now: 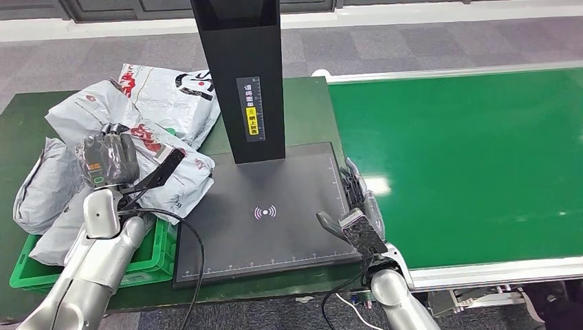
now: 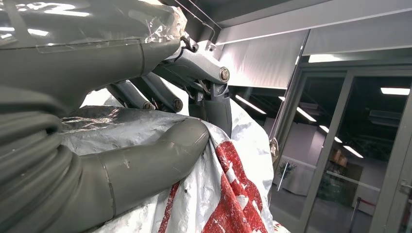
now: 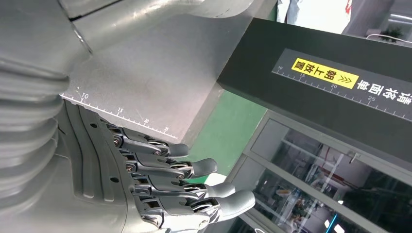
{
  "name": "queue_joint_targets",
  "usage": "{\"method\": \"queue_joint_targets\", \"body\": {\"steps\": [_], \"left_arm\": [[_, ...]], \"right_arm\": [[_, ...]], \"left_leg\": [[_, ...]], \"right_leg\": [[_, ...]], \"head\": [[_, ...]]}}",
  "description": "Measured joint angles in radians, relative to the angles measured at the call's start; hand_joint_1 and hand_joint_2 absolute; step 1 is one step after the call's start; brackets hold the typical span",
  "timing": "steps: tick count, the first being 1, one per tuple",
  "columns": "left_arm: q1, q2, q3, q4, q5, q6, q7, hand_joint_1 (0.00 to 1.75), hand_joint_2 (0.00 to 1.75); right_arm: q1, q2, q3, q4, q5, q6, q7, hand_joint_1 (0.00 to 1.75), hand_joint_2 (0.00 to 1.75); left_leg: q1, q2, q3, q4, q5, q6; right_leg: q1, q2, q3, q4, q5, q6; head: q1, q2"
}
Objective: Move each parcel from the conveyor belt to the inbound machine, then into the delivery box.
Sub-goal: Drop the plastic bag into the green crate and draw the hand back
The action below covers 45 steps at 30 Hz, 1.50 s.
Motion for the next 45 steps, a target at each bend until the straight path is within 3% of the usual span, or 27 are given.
{"method": "queue_joint_targets", "body": {"steps": [29, 31, 34, 38, 45], "left_arm": [[-0.002, 0.006, 0.002, 0.004, -0.024, -0.017, 0.026, 1.75, 1.75], [-0.019, 0.041, 0.019, 0.033, -0.108, -0.074, 0.132, 1.75, 1.75], [-0.078, 0.148, 0.094, 0.151, -0.175, -0.105, 0.278, 1.75, 1.75], [-0.141, 0.235, 0.175, 0.272, -0.184, -0.077, 0.283, 1.75, 1.75], [-0.164, 0.263, 0.207, 0.353, -0.193, -0.073, 0.302, 1.75, 1.75]], "right_arm": [[0.0, 0.0, 0.0, 0.0, 0.004, 0.0, 0.001, 0.0, 1.75], [0.0, 0.002, 0.0, -0.002, 0.021, 0.001, 0.013, 0.0, 1.75], [0.007, 0.011, 0.0, -0.022, 0.06, 0.009, 0.05, 0.0, 1.75], [0.017, 0.014, 0.0, -0.044, 0.076, 0.015, 0.064, 0.0, 1.75], [0.018, 0.023, 0.0, -0.054, 0.078, 0.016, 0.064, 0.0, 1.75]], "left_leg": [[0.0, 0.0, -0.001, 0.0, 0.0, 0.0], [0.001, 0.002, -0.001, -0.001, 0.0, -0.001], [0.002, 0.017, 0.0, -0.001, -0.001, -0.007], [0.004, 0.015, 0.0, -0.001, 0.0, -0.01], [0.004, 0.008, -0.001, -0.001, 0.001, -0.011]], "right_leg": [[0.0, 0.0, 0.0, 0.0, 0.0, 0.0], [0.001, 0.002, 0.0, 0.001, 0.001, -0.001], [0.003, 0.014, -0.006, 0.001, 0.004, -0.008], [0.007, 0.013, -0.008, 0.001, 0.003, -0.011], [0.007, 0.005, -0.005, 0.002, 0.001, -0.012]], "head": [[0.0, 0.0], [0.0, 0.0], [0.0, 0.0], [0.0, 0.0], [0.0, 0.0]]}}
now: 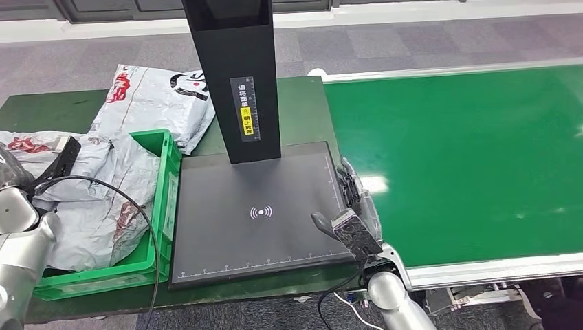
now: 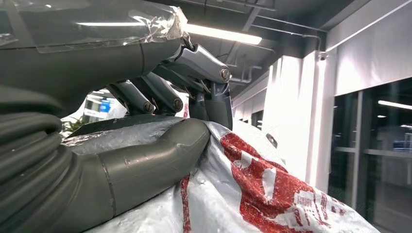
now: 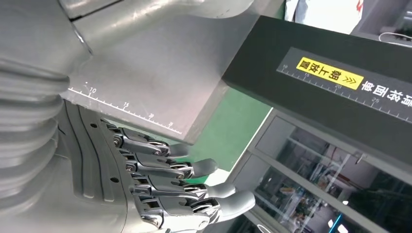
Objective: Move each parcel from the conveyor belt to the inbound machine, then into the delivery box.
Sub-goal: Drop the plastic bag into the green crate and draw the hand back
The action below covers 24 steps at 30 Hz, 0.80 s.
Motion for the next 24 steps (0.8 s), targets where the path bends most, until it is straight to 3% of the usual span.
{"method": "queue_joint_targets", "body": {"steps": [24], "left_arm": [[-0.012, 0.009, 0.002, 0.052, 0.0, 0.001, 0.0, 1.75, 1.75]], "right_arm": [[0.0, 0.004, 0.0, -0.002, 0.0, 0.0, 0.0, 0.0, 1.75]], "left_leg": [[0.0, 0.0, 0.0, 0.0, 0.0, 0.0]], "right_leg": [[0.0, 0.0, 0.0, 0.0, 0.0, 0.0]], "head": [[0.0, 0.0]]}}
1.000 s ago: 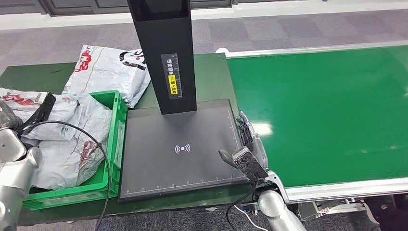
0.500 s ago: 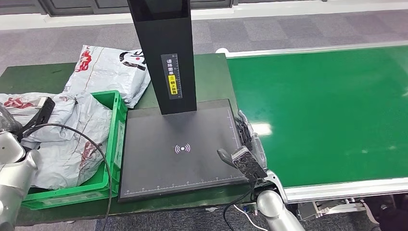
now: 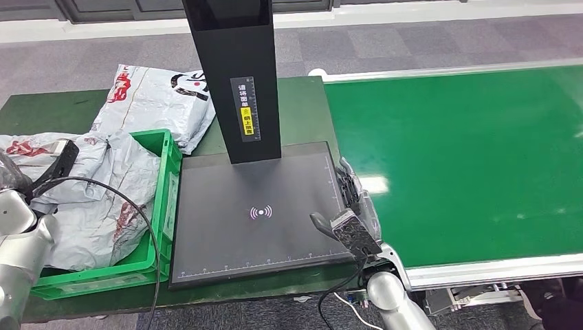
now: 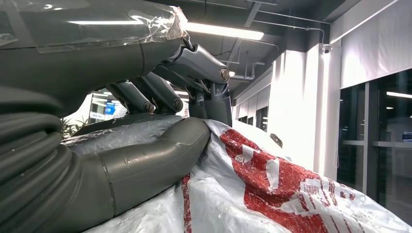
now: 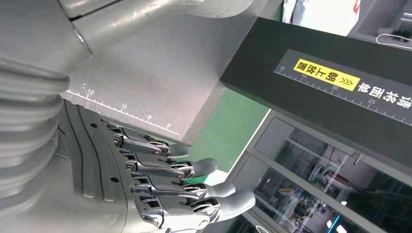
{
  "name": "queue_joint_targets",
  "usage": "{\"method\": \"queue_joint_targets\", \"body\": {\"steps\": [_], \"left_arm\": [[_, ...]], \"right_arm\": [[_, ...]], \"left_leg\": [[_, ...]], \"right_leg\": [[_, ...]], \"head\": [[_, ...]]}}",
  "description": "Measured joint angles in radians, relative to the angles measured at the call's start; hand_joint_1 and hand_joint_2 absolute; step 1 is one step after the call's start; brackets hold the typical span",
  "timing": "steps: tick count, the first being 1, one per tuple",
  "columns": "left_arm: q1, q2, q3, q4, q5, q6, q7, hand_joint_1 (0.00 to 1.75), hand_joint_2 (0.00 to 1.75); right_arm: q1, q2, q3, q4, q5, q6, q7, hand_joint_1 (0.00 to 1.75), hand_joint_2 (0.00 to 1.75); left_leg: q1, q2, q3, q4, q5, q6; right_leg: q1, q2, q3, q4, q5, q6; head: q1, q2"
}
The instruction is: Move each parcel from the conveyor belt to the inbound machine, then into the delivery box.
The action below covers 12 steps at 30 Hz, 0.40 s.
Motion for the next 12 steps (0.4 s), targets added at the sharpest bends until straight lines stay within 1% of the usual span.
{"method": "queue_joint_targets", "body": {"steps": [12], "left_arm": [[0.0, 0.0, 0.0, 0.002, 0.0, 0.0, 0.0, 1.75, 1.75]], "right_arm": [[0.0, 0.001, 0.0, 0.0, 0.0, 0.0, 0.0, 0.0, 1.75]], "left_leg": [[0.0, 0.0, 0.0, 0.0, 0.0, 0.0]], "right_leg": [[0.0, 0.0, 0.0, 0.0, 0.0, 0.0]], "head": [[0.0, 0.0]]}}
